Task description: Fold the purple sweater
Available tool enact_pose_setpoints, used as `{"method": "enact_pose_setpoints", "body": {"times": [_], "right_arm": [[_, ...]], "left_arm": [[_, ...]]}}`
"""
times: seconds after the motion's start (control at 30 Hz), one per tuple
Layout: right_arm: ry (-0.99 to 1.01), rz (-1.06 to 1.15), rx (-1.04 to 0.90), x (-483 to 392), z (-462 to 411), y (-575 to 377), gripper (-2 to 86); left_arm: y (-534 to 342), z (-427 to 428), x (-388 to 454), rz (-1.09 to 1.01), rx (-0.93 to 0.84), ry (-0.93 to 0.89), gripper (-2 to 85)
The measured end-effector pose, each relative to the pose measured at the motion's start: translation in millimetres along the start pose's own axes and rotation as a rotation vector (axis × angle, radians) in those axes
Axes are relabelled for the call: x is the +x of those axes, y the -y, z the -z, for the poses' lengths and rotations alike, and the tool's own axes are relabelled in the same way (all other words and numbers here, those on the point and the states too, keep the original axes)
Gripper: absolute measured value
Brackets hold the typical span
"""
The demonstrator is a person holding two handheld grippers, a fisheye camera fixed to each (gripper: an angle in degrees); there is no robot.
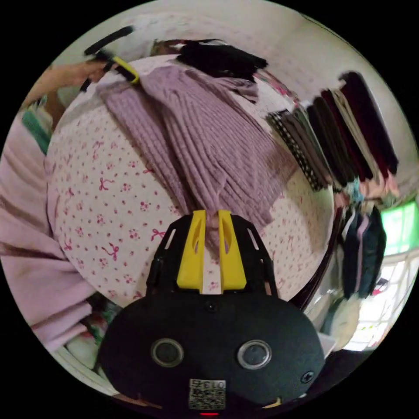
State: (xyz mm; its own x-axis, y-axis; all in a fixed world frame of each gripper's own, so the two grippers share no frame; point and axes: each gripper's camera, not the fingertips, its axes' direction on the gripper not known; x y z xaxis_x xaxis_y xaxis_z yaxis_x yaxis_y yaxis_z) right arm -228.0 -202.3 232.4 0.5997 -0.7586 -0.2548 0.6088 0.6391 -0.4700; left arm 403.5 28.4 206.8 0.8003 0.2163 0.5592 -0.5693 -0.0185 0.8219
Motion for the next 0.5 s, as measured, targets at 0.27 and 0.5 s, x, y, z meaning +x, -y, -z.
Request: {"method": "enact_pose_setpoints", "body": {"times": [0.27,0.5], "right_arm": [[0.323,-0.515,0.096,86.7,-24.3,-72.6,7.8],[0.423,-0.44,0.012,95.1,-68.7,-71.4,4.3]], "left_arm": [[2.1,6.6,56.7,-0.278,-0.088,0.206,9.1],[4.5,-10.2,102.4,-0.413,-0.2,0.282,1.3]]}}
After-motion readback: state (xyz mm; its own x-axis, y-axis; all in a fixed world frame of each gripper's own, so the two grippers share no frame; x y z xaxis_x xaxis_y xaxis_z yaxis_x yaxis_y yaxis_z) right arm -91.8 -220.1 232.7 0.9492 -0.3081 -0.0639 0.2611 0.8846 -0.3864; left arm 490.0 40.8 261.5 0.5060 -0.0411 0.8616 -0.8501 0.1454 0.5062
